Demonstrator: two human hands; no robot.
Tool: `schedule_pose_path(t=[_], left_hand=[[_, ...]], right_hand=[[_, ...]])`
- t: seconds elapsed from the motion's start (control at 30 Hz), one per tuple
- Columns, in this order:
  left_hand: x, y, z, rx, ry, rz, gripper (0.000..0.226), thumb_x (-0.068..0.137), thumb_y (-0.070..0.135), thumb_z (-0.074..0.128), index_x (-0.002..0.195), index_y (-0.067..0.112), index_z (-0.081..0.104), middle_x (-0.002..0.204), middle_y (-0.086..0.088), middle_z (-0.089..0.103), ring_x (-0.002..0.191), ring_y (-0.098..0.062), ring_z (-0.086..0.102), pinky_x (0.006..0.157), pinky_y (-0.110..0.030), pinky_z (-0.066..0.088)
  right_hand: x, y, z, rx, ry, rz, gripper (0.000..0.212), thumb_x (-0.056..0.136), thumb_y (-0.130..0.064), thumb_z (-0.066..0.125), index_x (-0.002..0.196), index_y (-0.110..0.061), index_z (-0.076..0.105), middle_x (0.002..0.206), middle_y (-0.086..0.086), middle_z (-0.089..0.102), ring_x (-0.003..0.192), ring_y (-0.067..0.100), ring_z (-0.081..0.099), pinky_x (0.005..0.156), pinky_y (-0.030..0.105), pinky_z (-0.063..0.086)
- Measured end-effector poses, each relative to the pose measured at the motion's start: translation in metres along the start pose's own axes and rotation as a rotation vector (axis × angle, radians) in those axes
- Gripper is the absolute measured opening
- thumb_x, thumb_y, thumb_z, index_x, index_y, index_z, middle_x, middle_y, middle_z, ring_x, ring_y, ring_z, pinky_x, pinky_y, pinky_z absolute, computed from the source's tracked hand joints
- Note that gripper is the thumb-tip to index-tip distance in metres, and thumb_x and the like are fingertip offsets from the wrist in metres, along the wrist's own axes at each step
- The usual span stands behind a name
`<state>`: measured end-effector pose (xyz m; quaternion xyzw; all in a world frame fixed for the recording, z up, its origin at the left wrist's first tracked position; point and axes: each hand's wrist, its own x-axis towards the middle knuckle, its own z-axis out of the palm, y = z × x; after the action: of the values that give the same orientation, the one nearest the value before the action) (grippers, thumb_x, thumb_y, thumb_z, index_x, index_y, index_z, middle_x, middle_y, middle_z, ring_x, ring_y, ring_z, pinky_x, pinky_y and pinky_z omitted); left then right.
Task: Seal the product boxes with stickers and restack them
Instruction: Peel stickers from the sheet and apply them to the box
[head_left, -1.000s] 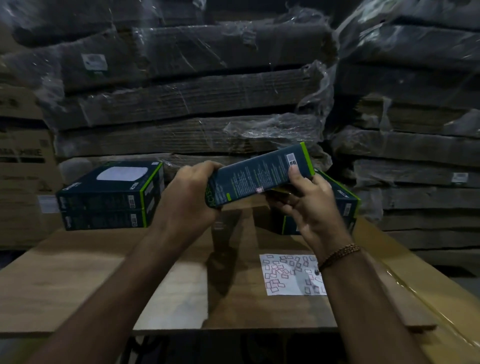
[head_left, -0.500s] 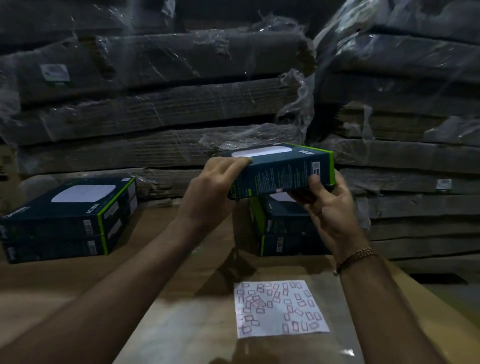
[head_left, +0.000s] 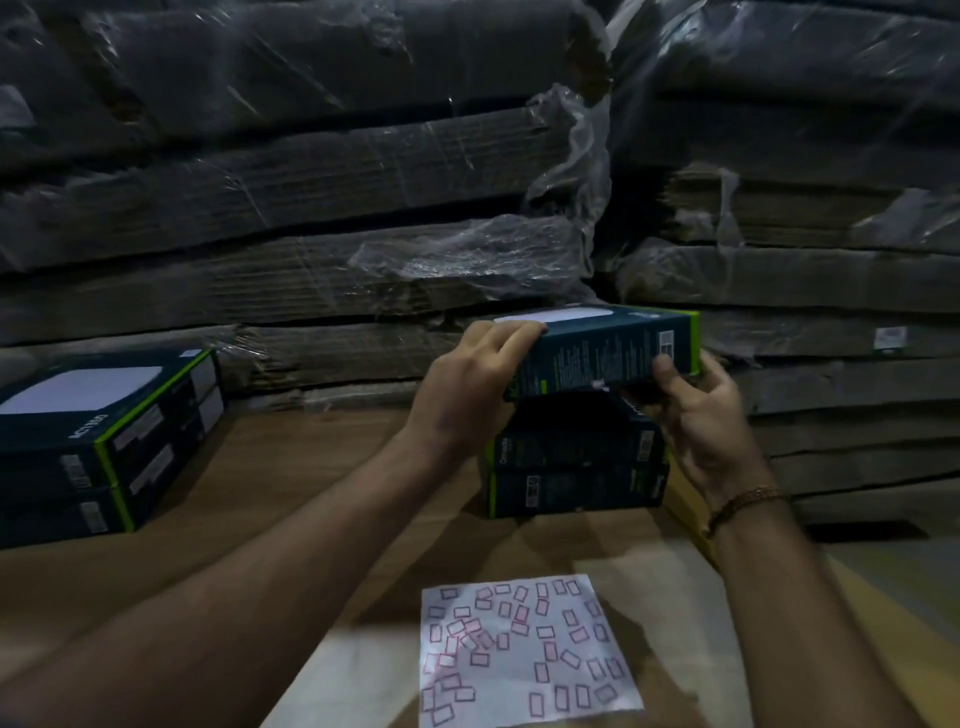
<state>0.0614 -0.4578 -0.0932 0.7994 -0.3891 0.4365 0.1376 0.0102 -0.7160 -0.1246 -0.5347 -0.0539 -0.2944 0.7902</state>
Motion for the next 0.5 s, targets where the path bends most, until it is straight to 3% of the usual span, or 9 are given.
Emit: schedule_pose_path(t=[0.1,0.17,0.27,0.37,0.43,0.5], left_hand=[[-0.004,-0.003,0.010,-0.028,-0.025,0.026,0.091,0.068,0.001,0.091,0.152,0.008,0.054,0.147,-0.011,0.059,0.135,-0.035,0.055,0.075,-0.051,0.066],[-0.009,-0.004,0.015,-0.117,-0.028,-0.012,0.086,0.080,0.023,0.093,0.154,0.011,0.051,0.154,-0.010,0.053,0.143,-0.030,0.050,0.095,-0.051,0.063],[-0.021,0.000,0.023,-0.338,-0.038,-0.174,0.094,0.086,0.054,0.084,0.159,0.013,0.041,0.171,-0.008,0.034,0.157,-0.024,0.034,0.123,-0.041,0.042],[-0.038,0.004,0.040,-0.485,-0.010,-0.429,0.113,0.084,0.063,0.081,0.169,0.022,0.019,0.179,0.001,0.014,0.162,-0.017,0.021,0.126,-0.034,0.030],[-0.049,0.006,0.050,-0.616,-0.007,-0.597,0.114,0.085,0.060,0.083,0.169,0.036,0.008,0.174,0.008,0.029,0.154,-0.006,0.036,0.120,-0.032,0.039],[-0.057,0.006,0.059,-0.729,0.001,-0.664,0.106,0.091,0.053,0.081,0.167,0.043,0.007,0.161,0.021,0.044,0.139,0.009,0.047,0.114,-0.027,0.046]], right_hand=[[0.005,0.018,-0.012,-0.125,0.064,-0.028,0.047,0.095,-0.025,0.072,0.138,-0.007,0.062,0.127,0.010,0.074,0.117,0.026,0.073,0.081,0.031,0.065],[0.005,0.028,-0.021,-0.309,0.097,-0.100,0.032,0.102,-0.027,0.070,0.132,-0.017,0.067,0.120,0.001,0.076,0.111,0.015,0.074,0.080,0.028,0.065],[0.000,0.041,-0.029,-0.477,0.128,-0.209,0.033,0.101,-0.037,0.071,0.131,-0.023,0.070,0.116,-0.009,0.075,0.105,0.000,0.072,0.087,0.018,0.061],[-0.002,0.057,-0.028,-0.698,0.183,-0.335,0.040,0.098,-0.045,0.073,0.130,-0.019,0.074,0.118,0.001,0.072,0.111,0.010,0.068,0.089,0.009,0.048],[-0.001,0.066,-0.026,-0.915,0.229,-0.382,0.045,0.096,-0.045,0.076,0.128,-0.013,0.076,0.119,0.011,0.067,0.116,0.025,0.059,0.089,0.007,0.033],[-0.001,0.072,-0.023,-0.997,0.244,-0.355,0.049,0.095,-0.046,0.077,0.130,-0.012,0.075,0.122,0.013,0.064,0.120,0.029,0.054,0.092,0.016,0.032]])
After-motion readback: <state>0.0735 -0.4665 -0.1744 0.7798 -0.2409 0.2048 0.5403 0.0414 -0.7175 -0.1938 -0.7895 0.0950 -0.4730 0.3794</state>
